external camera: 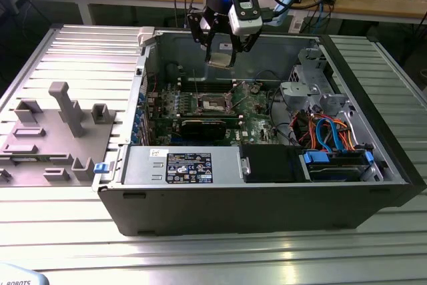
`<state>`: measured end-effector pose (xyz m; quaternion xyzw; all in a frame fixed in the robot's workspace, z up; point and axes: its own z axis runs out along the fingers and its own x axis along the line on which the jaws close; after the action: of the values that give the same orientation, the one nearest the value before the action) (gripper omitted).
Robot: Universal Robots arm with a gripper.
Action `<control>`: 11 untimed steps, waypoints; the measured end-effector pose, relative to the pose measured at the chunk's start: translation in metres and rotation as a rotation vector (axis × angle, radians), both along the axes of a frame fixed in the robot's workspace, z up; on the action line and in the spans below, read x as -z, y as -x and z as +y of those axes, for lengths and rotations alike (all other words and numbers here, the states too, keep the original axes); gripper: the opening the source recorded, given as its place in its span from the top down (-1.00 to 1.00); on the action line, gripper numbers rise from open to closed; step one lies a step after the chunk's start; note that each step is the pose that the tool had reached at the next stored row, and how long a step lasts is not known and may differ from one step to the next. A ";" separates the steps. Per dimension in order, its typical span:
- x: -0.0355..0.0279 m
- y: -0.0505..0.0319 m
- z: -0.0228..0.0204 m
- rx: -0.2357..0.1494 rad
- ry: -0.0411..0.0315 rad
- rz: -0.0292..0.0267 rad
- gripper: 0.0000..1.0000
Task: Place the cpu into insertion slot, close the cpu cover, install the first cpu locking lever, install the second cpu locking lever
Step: 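Place the cpu into insertion slot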
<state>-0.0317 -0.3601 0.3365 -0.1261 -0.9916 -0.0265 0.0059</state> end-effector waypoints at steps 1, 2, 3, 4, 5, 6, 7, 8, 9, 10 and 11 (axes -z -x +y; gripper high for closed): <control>0.0000 0.0000 0.0000 0.002 0.0000 0.0000 -0.08; 0.0000 0.0000 0.0000 0.003 0.0000 0.0000 -0.08; 0.0000 0.0000 0.0000 0.004 -0.0001 0.0000 -0.08; 0.0000 0.0000 0.0000 0.005 0.0000 0.0000 -0.08; 0.0000 0.0000 0.0000 0.006 0.0000 0.0000 -0.08; 0.0000 0.0000 0.0000 0.007 0.0000 0.0000 -0.08; 0.0000 0.0000 0.0000 0.007 0.0000 0.0000 -0.08; 0.0000 0.0000 0.0000 0.008 0.0000 -0.0001 -0.08; 0.0000 0.0000 0.0000 0.008 0.0000 0.0000 -0.08; 0.0000 0.0000 0.0000 0.009 0.0000 0.0000 -0.08; 0.0000 0.0000 0.0000 0.010 0.0000 0.0000 -0.08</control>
<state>-0.0317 -0.3601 0.3365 -0.1310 -0.9910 -0.0265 0.0058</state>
